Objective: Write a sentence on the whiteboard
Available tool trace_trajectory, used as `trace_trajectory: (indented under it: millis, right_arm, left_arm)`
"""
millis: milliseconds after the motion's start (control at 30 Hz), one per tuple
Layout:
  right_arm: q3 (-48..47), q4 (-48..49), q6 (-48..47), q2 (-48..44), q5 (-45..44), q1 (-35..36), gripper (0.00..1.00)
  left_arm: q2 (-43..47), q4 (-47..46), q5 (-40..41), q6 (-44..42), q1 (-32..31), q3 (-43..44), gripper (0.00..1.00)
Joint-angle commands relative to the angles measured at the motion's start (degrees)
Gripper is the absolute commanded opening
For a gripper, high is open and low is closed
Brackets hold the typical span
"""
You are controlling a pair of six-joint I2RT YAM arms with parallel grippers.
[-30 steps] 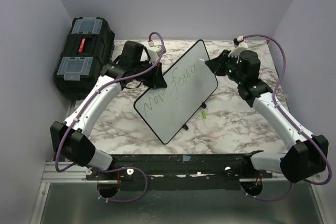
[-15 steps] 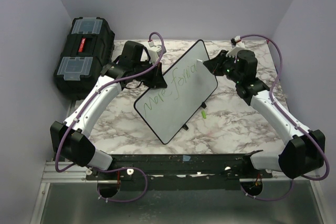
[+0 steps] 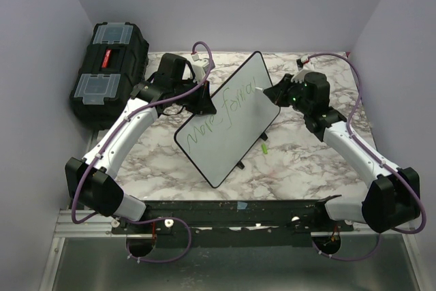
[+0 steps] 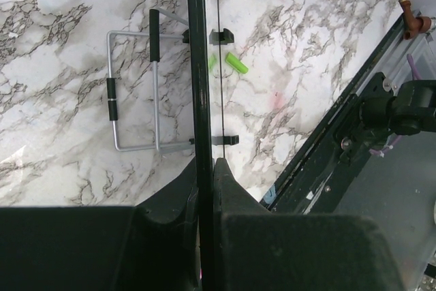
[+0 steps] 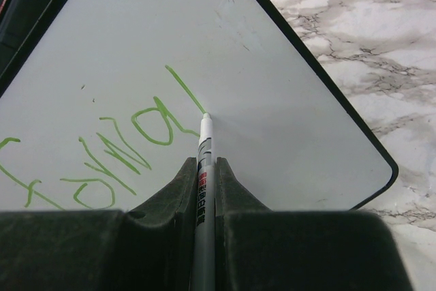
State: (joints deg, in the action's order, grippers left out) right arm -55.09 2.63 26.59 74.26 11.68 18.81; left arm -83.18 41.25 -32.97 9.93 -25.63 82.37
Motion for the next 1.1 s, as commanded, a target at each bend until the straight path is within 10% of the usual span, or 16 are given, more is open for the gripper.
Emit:
trace_trajectory:
  millis: [0, 1067]
  right_arm:
    - [1.1, 0.2, 0.4, -0.7, 1.3, 0.5, 0.01]
    - [-8.4, -2.0, -0.2, 4.1, -2.5, 0.5, 0.01]
  left_arm:
    - [-1.1, 1.1, 2.1, -7.0, -1.8, -2.1, 0.0]
    - [-1.1, 1.2, 2.2, -7.1, -1.7, -2.2, 0.0]
